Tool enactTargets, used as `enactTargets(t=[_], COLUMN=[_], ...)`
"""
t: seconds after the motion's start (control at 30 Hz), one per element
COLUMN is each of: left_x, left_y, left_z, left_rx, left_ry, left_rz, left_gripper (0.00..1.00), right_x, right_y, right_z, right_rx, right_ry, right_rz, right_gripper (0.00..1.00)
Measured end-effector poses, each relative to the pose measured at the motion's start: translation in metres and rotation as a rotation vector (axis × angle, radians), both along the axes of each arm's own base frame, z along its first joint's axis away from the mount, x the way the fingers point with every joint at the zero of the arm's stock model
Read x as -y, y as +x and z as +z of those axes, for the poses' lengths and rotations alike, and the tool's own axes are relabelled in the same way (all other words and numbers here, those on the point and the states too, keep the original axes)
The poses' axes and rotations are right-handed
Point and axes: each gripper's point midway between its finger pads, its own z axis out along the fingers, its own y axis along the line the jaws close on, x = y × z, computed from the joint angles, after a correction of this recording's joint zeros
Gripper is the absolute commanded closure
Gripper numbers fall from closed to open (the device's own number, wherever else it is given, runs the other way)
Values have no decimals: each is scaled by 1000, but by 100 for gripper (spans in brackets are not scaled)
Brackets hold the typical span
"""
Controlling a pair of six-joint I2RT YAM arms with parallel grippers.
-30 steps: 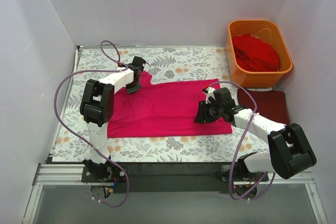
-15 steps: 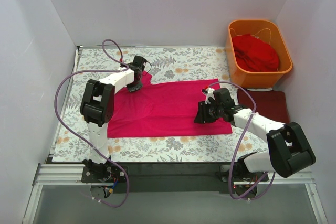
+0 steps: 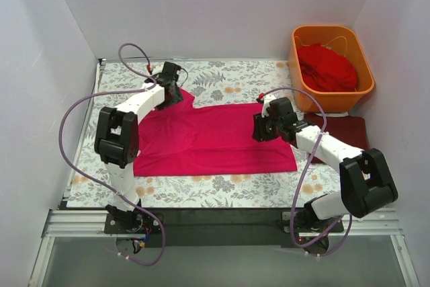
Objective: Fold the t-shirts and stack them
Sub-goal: Fold the tshirt
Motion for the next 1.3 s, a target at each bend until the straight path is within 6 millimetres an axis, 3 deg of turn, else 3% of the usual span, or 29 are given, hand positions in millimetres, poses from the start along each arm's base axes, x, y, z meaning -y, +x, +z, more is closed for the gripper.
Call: enactTargets(t=[0.07,0.17,0.3,0.37,0.53,0.77,1.03,1.3], left_x=[-13,-50,-95,-105,-107,-107,-105,-105], left_y=[8,18,10,0,-18,-22,-21,-21], left_z=[21,44,44,33,8,0,0,0], left_rx=[56,131,149,133,75,68,71,69], left_ry=[-27,-44,-32,-26,-20,-13,-17,-15], left_rz=[27,98,173,184,160,139,126,121], left_gripper=[41,38,37,37,37,37,37,38], right_x=[6,23,52,65,78,90,103,93], right_y=[25,60,98,113,146,176,194,205], right_z=[11,19,14,7,-5,-26,-41,-43], right_rx=[58,109,118,113,118,108,93,98], right_ry=[-40,-96,-159,-198,-260,-317,-338,-278], right_rz=[-30,-85,-151,-167,-153,-117,-108,-64], right_gripper=[53,53,54,54,54,54,54,56])
